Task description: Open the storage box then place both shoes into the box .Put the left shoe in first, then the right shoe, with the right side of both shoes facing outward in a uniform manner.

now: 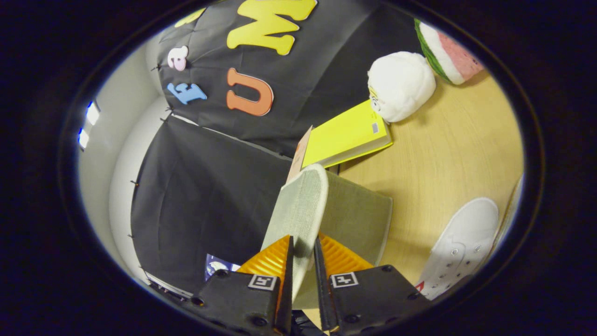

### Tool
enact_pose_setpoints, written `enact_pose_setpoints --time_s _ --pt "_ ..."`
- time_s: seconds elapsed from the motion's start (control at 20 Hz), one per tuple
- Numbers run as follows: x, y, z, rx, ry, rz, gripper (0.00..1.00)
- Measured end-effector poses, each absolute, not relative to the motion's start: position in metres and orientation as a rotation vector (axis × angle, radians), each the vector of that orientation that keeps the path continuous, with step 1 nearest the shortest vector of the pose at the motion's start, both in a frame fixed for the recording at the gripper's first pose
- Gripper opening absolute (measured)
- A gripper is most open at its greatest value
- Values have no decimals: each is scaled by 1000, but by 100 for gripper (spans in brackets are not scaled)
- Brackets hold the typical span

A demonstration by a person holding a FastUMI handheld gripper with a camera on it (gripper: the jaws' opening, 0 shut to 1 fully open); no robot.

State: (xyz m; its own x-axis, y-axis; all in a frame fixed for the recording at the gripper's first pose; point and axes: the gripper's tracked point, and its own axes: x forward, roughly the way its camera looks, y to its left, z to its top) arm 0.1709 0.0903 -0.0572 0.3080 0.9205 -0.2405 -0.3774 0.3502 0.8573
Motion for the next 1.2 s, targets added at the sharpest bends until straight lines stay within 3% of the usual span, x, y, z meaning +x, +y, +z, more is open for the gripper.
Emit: enact_pose_setpoints --time_s 0.2,0.3,1.0,1.2 --pt "167 91 -35 754 827 958 12" --pt "162 92 -19 731 804 949 9" --pt "127 169 104 611 684 865 8" --pt "113 215 129 535 643 873 14"
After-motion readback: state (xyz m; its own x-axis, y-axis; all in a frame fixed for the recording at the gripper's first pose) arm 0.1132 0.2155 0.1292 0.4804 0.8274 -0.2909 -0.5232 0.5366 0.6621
